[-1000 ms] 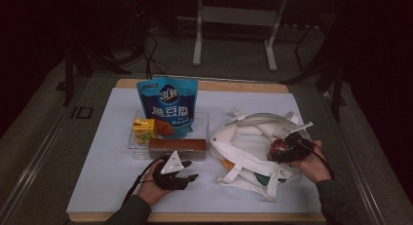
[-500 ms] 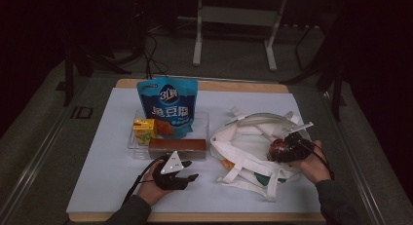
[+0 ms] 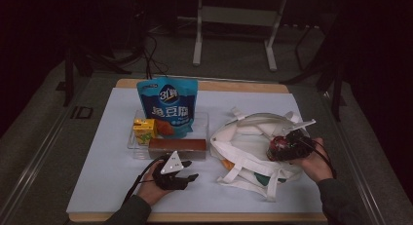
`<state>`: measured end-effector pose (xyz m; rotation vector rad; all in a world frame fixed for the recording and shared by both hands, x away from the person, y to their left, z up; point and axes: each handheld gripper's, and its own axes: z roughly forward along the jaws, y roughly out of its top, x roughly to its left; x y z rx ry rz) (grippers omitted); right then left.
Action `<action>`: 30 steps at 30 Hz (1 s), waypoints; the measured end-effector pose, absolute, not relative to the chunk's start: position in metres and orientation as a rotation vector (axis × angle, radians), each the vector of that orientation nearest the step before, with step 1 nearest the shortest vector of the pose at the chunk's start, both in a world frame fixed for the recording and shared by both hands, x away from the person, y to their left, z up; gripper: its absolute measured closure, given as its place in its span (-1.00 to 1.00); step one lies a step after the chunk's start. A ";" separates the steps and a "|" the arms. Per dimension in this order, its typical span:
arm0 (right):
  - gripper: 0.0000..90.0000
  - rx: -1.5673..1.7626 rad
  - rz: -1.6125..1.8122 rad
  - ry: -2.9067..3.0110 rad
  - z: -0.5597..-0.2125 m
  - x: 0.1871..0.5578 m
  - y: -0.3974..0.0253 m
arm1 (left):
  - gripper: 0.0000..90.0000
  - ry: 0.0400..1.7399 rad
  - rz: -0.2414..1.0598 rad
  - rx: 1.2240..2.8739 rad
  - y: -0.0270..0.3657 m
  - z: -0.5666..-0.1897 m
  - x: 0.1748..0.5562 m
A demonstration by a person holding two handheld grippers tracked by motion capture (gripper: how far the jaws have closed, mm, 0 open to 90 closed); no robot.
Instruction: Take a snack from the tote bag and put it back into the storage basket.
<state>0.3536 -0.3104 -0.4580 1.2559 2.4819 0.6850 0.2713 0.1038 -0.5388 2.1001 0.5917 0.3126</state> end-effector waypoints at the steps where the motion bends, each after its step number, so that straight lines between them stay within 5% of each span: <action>1: -0.44 1.253 0.685 2.481 -0.457 0.353 -0.310 | 0.04 0.591 0.313 2.100 0.104 -0.539 0.271; 30: -0.44 1.146 0.735 2.501 -0.428 0.349 -0.290 | 0.04 0.587 0.312 2.103 0.104 -0.539 0.271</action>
